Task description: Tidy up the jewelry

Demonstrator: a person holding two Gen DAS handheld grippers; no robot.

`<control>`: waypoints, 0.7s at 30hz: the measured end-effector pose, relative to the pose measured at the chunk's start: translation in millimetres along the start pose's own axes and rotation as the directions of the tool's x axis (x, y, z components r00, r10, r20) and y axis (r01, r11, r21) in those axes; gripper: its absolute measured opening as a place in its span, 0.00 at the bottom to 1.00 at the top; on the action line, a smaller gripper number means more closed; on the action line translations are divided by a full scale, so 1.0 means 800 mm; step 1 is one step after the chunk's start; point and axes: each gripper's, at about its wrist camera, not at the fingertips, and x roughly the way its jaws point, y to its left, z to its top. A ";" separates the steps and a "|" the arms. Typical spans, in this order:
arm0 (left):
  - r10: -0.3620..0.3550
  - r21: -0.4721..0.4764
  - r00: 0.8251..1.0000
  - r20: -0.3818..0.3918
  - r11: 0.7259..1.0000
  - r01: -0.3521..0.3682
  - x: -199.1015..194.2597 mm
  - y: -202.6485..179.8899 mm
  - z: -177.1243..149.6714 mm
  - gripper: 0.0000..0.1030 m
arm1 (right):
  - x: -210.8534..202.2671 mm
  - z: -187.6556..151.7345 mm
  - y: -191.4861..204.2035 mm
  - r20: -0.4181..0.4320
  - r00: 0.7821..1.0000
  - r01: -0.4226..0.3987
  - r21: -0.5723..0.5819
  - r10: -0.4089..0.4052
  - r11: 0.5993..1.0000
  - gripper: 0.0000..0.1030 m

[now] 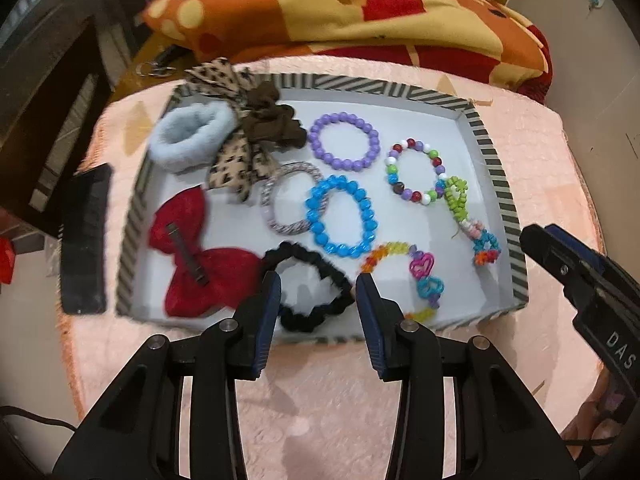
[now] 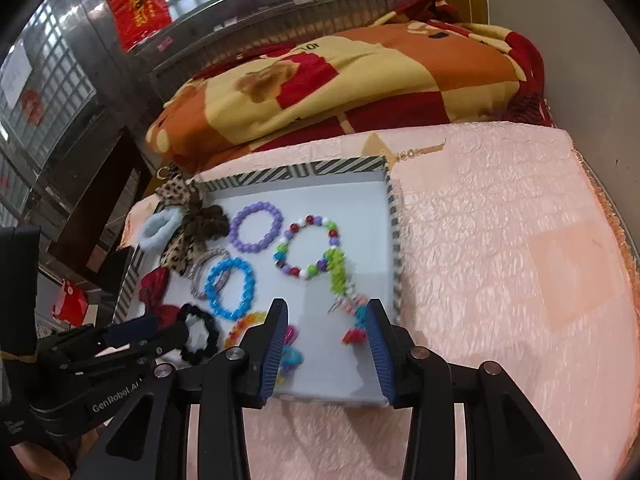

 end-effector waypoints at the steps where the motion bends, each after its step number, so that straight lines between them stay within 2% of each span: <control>1: 0.010 0.000 1.000 0.013 1.000 -0.010 -0.007 0.000 -0.005 0.37 | -0.004 -0.004 0.003 0.006 1.000 -0.002 -0.001 0.003 1.000 0.37; 11: 0.071 -0.013 0.992 0.105 0.997 -0.070 -0.056 0.000 -0.033 0.37 | -0.038 -0.032 0.022 0.042 0.999 -0.024 0.007 0.023 1.000 0.41; 21: 0.096 -0.037 0.982 0.161 0.995 -0.091 -0.096 0.008 -0.057 0.37 | -0.076 -0.042 0.046 0.103 0.995 -0.007 -0.020 0.009 1.000 0.58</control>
